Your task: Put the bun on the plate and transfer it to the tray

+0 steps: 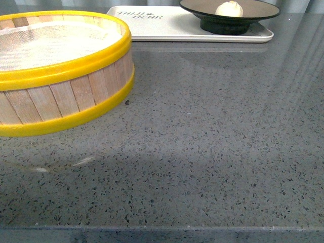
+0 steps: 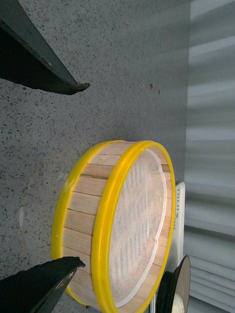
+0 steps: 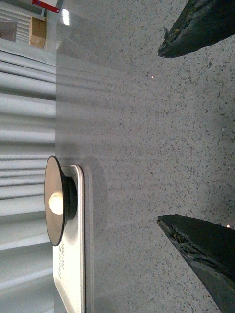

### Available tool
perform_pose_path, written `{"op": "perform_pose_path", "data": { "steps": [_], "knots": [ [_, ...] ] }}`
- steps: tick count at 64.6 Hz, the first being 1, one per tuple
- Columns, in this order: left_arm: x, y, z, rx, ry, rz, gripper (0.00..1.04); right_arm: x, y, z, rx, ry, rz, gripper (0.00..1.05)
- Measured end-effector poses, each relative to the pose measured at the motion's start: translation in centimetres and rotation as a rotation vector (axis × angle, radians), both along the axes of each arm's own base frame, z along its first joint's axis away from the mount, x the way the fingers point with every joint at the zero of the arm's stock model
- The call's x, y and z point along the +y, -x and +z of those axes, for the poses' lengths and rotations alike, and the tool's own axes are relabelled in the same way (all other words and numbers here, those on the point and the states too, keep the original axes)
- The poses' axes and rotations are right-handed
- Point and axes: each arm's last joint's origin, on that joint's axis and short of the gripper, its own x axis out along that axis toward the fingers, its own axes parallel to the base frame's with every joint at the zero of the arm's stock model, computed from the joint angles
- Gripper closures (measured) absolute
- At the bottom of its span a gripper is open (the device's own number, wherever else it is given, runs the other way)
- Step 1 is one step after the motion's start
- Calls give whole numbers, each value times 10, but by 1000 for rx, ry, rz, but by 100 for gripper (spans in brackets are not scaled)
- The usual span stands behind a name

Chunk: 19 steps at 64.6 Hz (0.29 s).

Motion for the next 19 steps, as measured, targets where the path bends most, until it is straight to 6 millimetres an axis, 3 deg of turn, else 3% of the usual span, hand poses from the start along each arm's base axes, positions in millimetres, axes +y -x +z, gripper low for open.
{"op": "perform_pose_path", "data": {
  "steps": [19],
  "knots": [
    [0, 0, 0, 0, 0, 0, 7, 0, 0, 0, 0, 0, 0, 9]
  ]
}}
